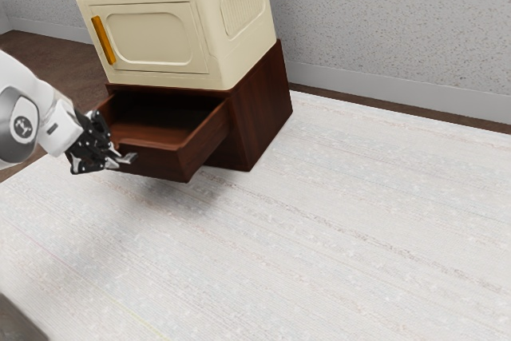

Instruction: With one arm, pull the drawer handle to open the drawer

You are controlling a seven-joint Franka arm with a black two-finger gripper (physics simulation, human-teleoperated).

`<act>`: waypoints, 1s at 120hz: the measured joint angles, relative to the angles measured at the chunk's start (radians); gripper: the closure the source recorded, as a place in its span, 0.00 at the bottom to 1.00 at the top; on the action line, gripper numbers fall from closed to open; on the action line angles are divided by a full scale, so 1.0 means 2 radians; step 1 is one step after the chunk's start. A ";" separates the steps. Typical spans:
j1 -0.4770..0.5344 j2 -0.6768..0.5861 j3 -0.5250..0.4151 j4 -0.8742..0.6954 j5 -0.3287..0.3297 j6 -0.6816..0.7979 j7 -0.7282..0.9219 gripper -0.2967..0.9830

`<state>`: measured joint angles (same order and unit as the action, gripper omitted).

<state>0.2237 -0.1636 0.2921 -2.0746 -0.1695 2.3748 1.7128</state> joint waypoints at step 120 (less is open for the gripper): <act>0.001 -0.112 -0.030 0.204 0.157 -0.360 -0.136 0.32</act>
<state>0.2254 -0.3884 0.2327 -1.6658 0.1438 1.6553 1.4402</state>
